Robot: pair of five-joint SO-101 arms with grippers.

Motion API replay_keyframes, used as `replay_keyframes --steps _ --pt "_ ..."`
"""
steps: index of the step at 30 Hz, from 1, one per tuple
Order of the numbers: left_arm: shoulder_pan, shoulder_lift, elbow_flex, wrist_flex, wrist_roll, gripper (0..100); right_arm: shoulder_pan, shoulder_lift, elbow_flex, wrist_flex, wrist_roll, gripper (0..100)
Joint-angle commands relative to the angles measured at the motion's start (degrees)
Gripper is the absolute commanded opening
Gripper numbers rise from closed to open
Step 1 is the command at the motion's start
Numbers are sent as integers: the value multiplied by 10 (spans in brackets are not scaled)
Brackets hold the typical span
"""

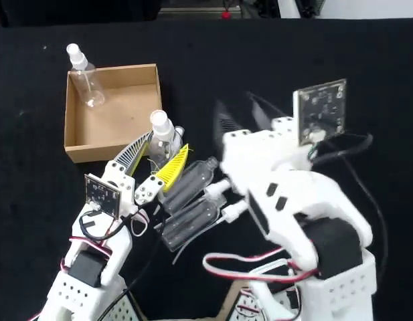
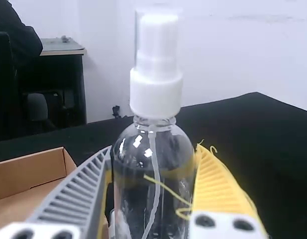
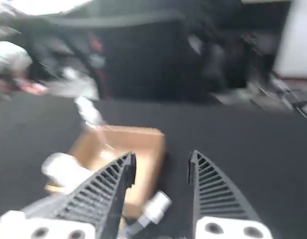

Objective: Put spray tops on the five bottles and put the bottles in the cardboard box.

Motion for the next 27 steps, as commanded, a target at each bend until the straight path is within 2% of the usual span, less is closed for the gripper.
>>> replay_keyframes --steps 1,5,8,12,18,27 --pt "-27 -6 10 -6 4 41 87 -9 43 23 5 169" --pt "-106 -6 12 -77 7 41 123 -7 138 -1 5 169" --pt "-157 -4 5 -146 25 41 122 -8 228 -71 2 169" --pt "-211 0 -18 -159 60 41 121 -8 338 -189 2 167" --pt "-215 62 -90 -162 59 41 121 -8 444 -293 2 167" --pt "-218 369 -325 -164 58 41 124 -8 514 -369 3 167"
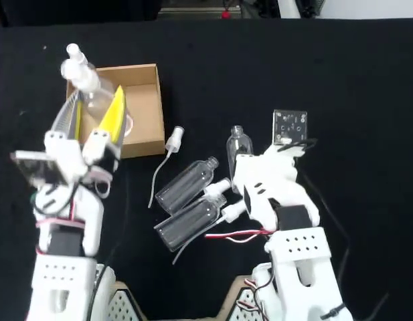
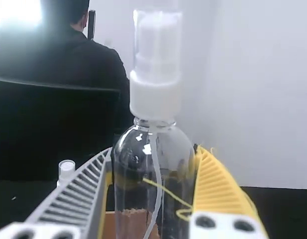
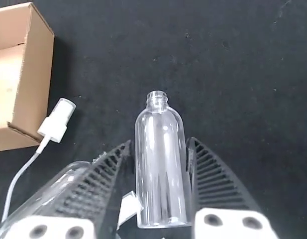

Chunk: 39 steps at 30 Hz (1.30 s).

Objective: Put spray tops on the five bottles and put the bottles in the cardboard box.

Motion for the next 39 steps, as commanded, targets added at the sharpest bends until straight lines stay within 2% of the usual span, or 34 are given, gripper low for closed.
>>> replay_keyframes --steps 1,9,11,17,20,27,39 --pt "-8 155 -146 -17 4 41 12 -8 16 -54 4 167" --pt "-4 302 -173 -25 4 41 12 -6 39 -90 4 167" --pt "1 337 -166 -80 8 41 12 -6 39 -91 4 167" --pt "24 515 -156 -348 4 41 12 -7 39 -89 4 167" --pt "24 621 -187 -424 4 41 12 -7 39 -89 4 167" --pt "18 811 -316 -440 4 41 12 -7 39 -88 4 167" --pt "14 905 -398 -440 -7 41 12 -7 37 -88 4 167"
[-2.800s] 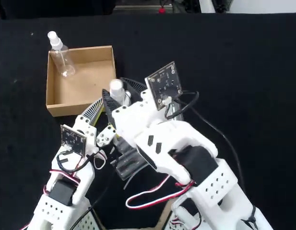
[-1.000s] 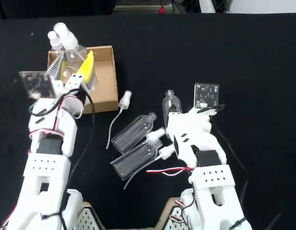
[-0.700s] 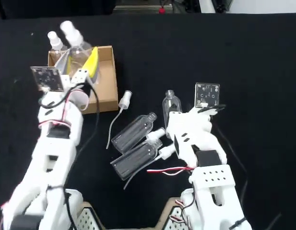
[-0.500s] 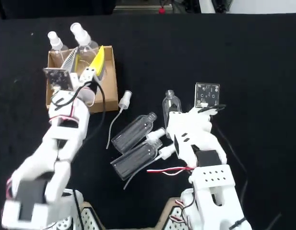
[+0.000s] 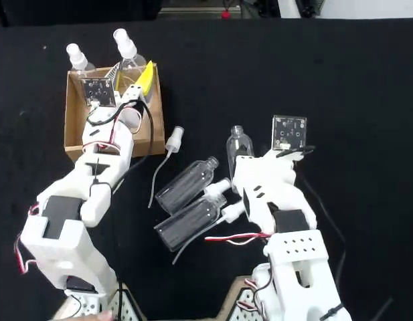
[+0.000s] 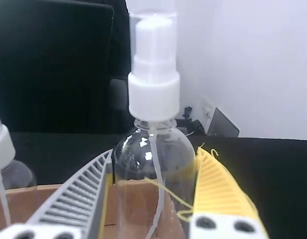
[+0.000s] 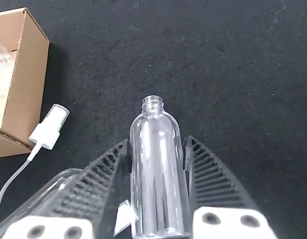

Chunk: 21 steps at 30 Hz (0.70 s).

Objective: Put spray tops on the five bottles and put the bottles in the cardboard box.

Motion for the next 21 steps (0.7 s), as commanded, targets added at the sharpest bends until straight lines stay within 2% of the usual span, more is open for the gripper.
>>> replay_keyframes --steps 1,6,10,16,21 --pt "-5 18 -62 -14 -22 41 9 -7 -6 -13 4 167" --pt "-9 63 -95 -23 -72 41 9 -7 -6 -13 4 167" --pt "-9 98 -99 -100 -73 55 9 -7 -6 -13 4 167" --pt "-10 154 -107 -120 -68 255 9 -7 -5 -13 4 167" --pt "-23 178 -142 -120 -68 183 9 -7 -5 -13 4 167"
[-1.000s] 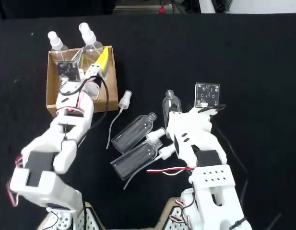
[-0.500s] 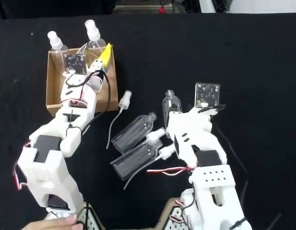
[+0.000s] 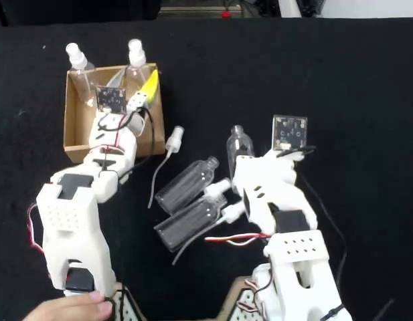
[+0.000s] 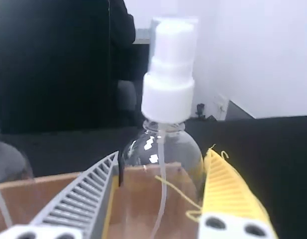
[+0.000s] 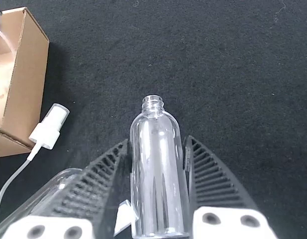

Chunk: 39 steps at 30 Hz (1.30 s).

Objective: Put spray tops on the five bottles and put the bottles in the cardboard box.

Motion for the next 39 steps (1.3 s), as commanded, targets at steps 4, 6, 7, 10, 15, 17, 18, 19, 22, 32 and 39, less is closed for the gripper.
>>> replay_keyframes --steps 4,6,7,10,15,17,18,19,22,32,39 --pt "-22 15 -83 -16 -1 150 9 -7 -5 -13 5 167" --pt "-21 23 -90 -16 -1 158 9 -7 -5 -13 5 167" --pt "-19 27 -95 -16 -1 161 9 -7 -5 -13 5 167" --pt "-15 42 -112 -16 -1 163 9 -7 -5 -13 5 167" --pt "-5 80 -153 -16 -1 161 9 -7 -5 -13 5 167" --pt "-5 95 -173 -16 -1 159 9 -7 -5 -13 5 167" --pt "-5 101 -182 -16 -1 159 9 -7 -6 -13 5 167" --pt "-5 106 -188 -16 -1 161 9 -7 -6 -13 5 167" --pt "-1 115 -189 -18 0 162 9 -7 -6 -13 5 167" --pt "34 113 -170 -19 0 162 10 -7 -6 -14 5 167" --pt "22 119 -167 -18 -1 164 10 -7 -6 -14 5 167"
